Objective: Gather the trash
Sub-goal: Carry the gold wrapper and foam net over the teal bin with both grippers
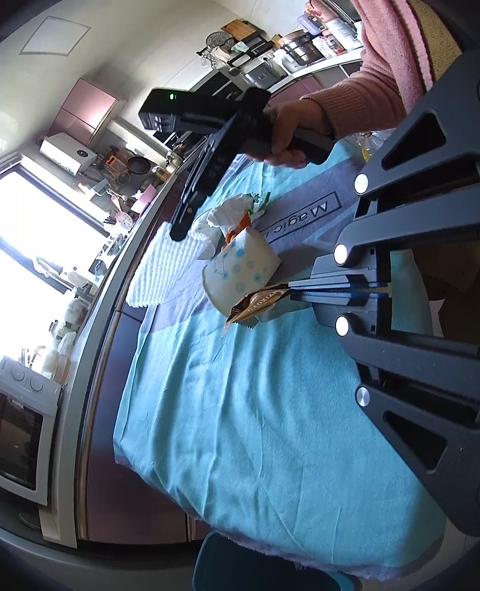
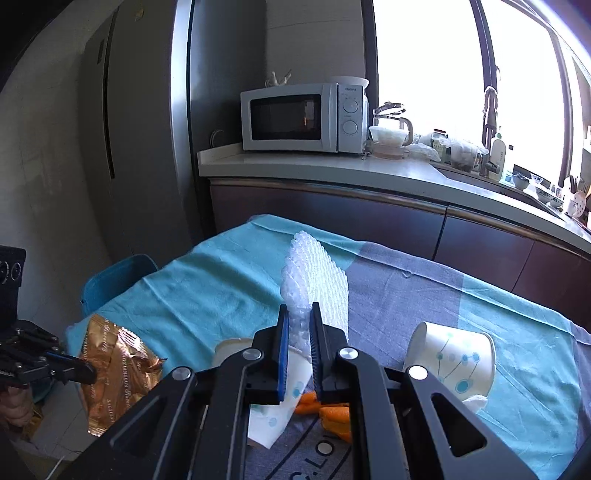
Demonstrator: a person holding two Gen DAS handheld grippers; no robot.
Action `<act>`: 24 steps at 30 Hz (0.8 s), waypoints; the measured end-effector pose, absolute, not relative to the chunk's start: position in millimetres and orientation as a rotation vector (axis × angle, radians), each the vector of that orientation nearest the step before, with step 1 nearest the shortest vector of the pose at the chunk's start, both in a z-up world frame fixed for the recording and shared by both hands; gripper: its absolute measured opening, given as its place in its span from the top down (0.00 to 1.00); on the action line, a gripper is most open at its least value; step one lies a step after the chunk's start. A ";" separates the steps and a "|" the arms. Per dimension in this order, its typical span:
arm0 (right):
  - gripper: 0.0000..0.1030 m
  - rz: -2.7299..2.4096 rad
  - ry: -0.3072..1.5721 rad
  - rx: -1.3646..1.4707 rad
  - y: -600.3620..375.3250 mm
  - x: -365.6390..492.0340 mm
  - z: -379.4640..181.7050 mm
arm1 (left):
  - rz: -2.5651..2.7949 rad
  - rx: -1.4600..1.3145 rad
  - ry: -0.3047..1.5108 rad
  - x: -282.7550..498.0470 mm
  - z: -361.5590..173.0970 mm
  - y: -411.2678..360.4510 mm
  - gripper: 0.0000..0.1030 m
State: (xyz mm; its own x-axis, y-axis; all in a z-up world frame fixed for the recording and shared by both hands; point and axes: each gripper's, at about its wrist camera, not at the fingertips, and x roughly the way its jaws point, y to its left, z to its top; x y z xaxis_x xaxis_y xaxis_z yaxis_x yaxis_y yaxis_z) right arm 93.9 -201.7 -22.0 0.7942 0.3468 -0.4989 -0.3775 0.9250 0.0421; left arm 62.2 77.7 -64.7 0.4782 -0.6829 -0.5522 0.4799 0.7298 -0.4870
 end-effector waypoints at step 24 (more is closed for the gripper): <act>0.91 0.684 0.502 0.036 -133.7 71.4 -1.8 | -0.552 -0.344 0.693 57.9 -32.3 150.1 0.99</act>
State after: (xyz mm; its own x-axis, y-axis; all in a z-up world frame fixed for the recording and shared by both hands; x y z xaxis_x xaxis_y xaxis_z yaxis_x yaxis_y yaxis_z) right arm 71.4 -133.7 -1.8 0.6608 0.6134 -0.4325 -0.5965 0.7790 0.1935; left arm 57.9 150.1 -32.3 0.6359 -0.5832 -0.5055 0.3624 0.8039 -0.4716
